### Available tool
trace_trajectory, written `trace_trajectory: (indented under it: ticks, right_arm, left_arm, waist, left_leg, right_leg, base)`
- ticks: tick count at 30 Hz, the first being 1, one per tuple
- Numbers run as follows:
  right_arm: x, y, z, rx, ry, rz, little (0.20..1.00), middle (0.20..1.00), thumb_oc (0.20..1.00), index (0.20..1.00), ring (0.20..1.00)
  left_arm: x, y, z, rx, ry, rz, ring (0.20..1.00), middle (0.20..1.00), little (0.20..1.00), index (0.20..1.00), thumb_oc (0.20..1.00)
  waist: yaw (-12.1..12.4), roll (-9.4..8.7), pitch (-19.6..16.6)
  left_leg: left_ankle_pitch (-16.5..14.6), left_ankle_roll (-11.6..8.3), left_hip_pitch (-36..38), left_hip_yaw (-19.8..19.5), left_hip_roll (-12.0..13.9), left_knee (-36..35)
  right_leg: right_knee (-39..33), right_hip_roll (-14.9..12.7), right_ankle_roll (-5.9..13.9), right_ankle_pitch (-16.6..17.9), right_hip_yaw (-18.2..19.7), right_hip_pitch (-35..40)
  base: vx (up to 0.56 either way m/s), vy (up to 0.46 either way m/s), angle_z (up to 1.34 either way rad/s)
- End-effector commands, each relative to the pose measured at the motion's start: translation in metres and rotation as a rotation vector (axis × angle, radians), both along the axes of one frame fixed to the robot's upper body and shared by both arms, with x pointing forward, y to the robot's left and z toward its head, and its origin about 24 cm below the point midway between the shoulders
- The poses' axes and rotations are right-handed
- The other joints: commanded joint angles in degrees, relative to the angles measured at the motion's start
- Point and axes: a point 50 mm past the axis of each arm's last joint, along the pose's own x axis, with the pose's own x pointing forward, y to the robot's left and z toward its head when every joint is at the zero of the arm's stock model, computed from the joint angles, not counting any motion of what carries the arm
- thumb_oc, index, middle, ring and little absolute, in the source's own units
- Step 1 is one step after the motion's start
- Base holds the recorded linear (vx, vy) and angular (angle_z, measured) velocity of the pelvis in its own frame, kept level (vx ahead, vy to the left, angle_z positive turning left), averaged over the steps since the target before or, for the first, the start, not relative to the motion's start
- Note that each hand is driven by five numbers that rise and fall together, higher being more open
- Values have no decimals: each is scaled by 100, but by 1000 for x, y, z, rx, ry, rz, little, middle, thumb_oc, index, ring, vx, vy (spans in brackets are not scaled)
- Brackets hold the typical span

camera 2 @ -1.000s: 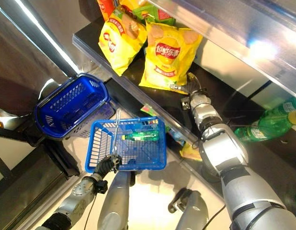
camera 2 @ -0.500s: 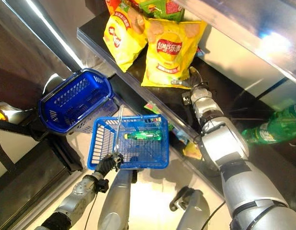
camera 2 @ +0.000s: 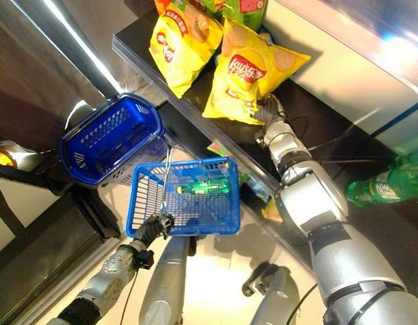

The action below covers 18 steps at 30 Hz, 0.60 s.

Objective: Pick up the snacks into the basket

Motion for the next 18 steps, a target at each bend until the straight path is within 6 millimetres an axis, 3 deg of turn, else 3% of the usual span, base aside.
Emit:
trace_trajectory:
  ticks: [1,10,17,18]
  right_arm:
    - [0,2,-1,3,9,-2,200,200,200,200,200]
    - [-2,4,-11,108,-14,-25,200,200,200,200,200]
    - [-9,5,-35,124,-34,-26,200,200,200,200,200]
    - [-12,6,-42,120,-41,-23,200,200,200,200,200]
  left_arm:
    - [2,-9,30,-52,-153,-66,200,200,200,200,200]
    - [5,-14,29,-62,-152,-70,200,200,200,200,200]
    - [12,-19,32,-54,-171,-73,200,200,200,200,200]
    - [13,-19,31,-54,-171,-65,200,200,200,200,200]
  waist:
    - [249,115,-131]
    - [142,75,-219]
    - [-106,-24,-250]
    - [-204,-62,-259]
  left_leg:
    - [-395,204,-80,93,26,341]
    - [-456,209,147,177,66,336]
    - [-505,201,641,315,159,238]
    - [-339,255,755,385,176,71]
  right_leg:
    - [-476,-26,424,1061,313,-463]
    - [-548,-39,454,1129,373,-289]
    - [-792,52,476,1242,484,116]
    - [-994,75,403,1411,449,196]
  base:
    - [0,0,0]
    - [1,8,0]
    - [3,23,-5]
    - [-59,20,-26]
